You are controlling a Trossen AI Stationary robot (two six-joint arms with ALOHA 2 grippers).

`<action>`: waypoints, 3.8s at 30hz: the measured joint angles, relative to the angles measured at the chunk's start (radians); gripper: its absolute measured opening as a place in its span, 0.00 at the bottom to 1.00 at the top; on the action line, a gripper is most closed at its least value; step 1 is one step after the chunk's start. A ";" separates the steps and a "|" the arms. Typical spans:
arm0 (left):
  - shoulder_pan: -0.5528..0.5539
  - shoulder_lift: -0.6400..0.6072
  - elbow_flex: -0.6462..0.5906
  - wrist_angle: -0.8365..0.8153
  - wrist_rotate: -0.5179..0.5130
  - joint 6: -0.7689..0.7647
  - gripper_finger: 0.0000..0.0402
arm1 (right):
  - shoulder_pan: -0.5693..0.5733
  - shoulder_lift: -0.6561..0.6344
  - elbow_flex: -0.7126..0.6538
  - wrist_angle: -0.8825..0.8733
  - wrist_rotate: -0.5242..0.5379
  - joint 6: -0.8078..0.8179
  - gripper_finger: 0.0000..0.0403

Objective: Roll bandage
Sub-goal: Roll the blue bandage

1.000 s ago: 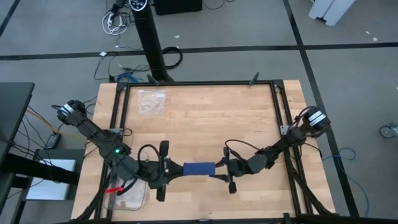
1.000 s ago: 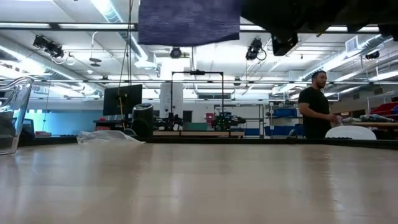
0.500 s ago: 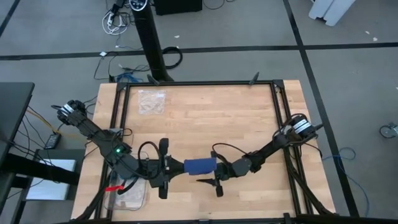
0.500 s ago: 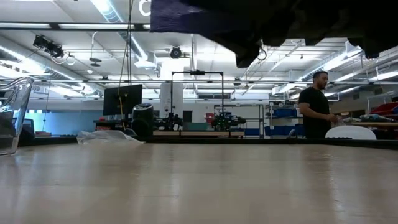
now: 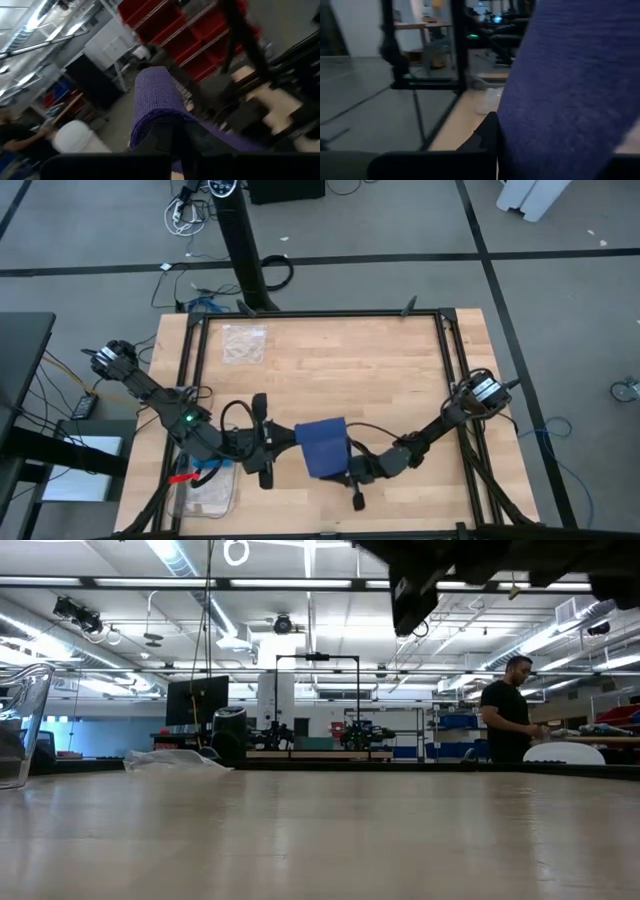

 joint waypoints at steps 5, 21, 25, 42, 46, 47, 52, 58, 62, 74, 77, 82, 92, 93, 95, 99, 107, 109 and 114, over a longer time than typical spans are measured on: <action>0.012 0.000 -0.012 -0.018 -0.046 0.013 0.04 | 0.081 0.000 0.028 0.064 -0.025 -0.007 0.01; 0.031 0.001 -0.179 -0.039 -0.134 -0.120 0.04 | 0.178 -0.142 0.311 -0.153 0.102 -0.277 0.00; 0.024 0.002 -0.207 -0.035 -0.128 -0.167 0.04 | 0.150 -0.233 0.348 -0.284 0.117 -0.318 0.00; -0.018 0.070 -0.249 0.042 -0.039 -0.222 0.04 | -0.132 -0.404 0.386 -0.558 0.085 -0.288 0.00; -0.025 0.075 -0.249 0.075 -0.017 -0.213 0.04 | -0.199 -0.403 0.386 -0.670 0.071 -0.208 0.00; -0.026 0.075 -0.249 0.079 -0.016 -0.212 0.04 | -0.211 -0.402 0.386 -0.701 0.071 -0.189 0.00; -0.029 0.075 -0.249 0.099 0.009 -0.208 0.04 | -0.248 -0.402 0.385 -0.837 0.072 -0.099 0.01; -0.029 0.076 -0.249 0.123 0.030 -0.182 0.04 | -0.268 -0.402 0.385 -0.990 0.072 0.037 0.08; -0.028 0.076 -0.249 0.163 0.069 -0.157 0.04 | -0.274 -0.402 0.385 -1.085 0.072 0.130 0.18; -0.026 0.076 -0.249 0.167 0.091 -0.158 0.04 | -0.274 -0.402 0.385 -1.081 0.066 0.276 0.45; -0.026 0.076 -0.249 0.166 0.092 -0.158 0.04 | -0.274 -0.402 0.385 -1.075 0.044 0.317 0.47; -0.026 0.076 -0.249 0.166 0.094 -0.158 0.04 | -0.274 -0.422 0.385 -1.077 -0.068 0.240 0.46; -0.040 0.046 -0.249 0.162 0.074 -0.157 0.04 | -0.080 -0.599 0.363 -1.272 -0.101 -0.031 0.35; -0.040 0.037 -0.249 0.167 0.071 -0.158 0.04 | -0.061 -0.610 0.343 -1.271 -0.077 -0.036 0.35; -0.040 0.018 -0.247 0.166 0.067 -0.158 0.04 | -0.033 -0.625 0.281 -1.243 -0.029 -0.030 0.34; -0.040 -0.008 -0.219 0.146 0.064 -0.137 0.04 | -0.029 -0.632 0.099 -1.045 0.004 0.021 0.35; -0.040 -0.019 -0.127 0.068 0.065 -0.105 0.04 | -0.043 -0.525 -0.229 -0.275 0.072 -0.054 0.39; -0.040 -0.019 -0.105 0.042 0.066 -0.103 0.04 | -0.043 -0.485 -0.248 -0.170 0.081 -0.084 0.40; -0.038 -0.019 -0.077 0.017 0.067 -0.092 0.04 | -0.055 -0.410 -0.210 -0.100 0.069 -0.096 0.48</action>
